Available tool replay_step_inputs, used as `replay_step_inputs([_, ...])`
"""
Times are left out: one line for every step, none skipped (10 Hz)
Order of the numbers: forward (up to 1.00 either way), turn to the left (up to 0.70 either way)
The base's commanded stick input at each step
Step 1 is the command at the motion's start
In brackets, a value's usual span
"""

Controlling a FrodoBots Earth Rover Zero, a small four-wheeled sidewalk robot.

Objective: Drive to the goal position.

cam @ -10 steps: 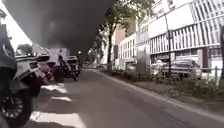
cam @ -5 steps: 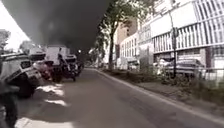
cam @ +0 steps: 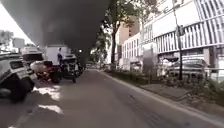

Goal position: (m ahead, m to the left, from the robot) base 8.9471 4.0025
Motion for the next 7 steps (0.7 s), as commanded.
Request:
replay_step_inputs([0.45, 0.0])
replay_step_inputs([0.45, 0.0])
replay_step_inputs([0.45, 0.0])
replay_step_inputs([0.45, 0.0])
replay_step_inputs([0.45, 0.0])
replay_step_inputs([0.45, 0.0])
replay_step_inputs([0.45, 0.0])
